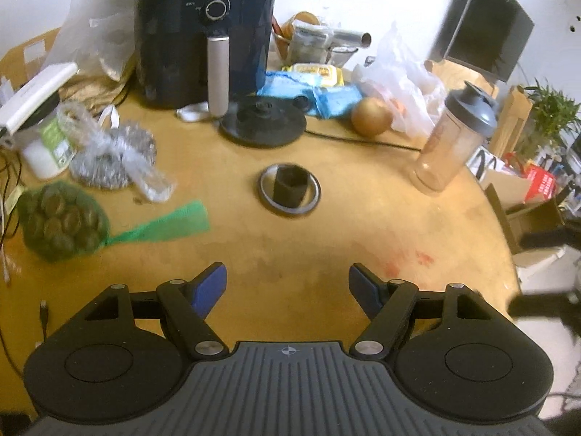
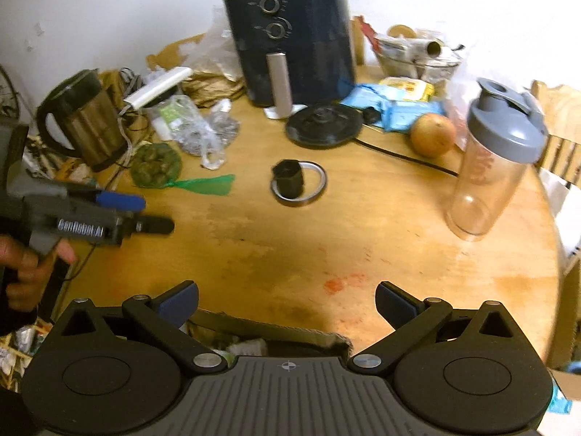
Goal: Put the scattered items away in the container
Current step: 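Move the left tool toward the black hexagonal cup in the ring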
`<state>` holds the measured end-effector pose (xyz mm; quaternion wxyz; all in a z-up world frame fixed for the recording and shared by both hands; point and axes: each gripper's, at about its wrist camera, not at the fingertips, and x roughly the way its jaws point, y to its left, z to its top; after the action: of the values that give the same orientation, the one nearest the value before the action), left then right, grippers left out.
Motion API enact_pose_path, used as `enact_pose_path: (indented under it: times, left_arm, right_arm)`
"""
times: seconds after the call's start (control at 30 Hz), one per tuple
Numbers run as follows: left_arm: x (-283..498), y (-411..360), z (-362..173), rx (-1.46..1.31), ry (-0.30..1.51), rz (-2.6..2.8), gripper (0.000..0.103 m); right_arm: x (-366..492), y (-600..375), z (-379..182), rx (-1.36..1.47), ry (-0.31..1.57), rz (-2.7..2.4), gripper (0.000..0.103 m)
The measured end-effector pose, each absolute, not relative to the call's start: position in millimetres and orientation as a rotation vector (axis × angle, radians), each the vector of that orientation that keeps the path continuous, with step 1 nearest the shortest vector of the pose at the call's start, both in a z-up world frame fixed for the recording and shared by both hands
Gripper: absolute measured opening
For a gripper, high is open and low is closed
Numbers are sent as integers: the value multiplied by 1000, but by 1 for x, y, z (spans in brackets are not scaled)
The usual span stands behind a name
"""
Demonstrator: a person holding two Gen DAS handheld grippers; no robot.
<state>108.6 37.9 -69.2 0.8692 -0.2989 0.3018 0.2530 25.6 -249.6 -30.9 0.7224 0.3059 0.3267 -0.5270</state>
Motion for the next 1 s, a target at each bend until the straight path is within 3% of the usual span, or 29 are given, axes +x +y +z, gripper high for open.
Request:
enact_pose_path:
  times: [1.0]
  left_arm:
    - [242, 95, -105, -511, 652, 624, 73]
  right_arm:
    - [-11, -233, -37, 734, 709, -1286, 103]
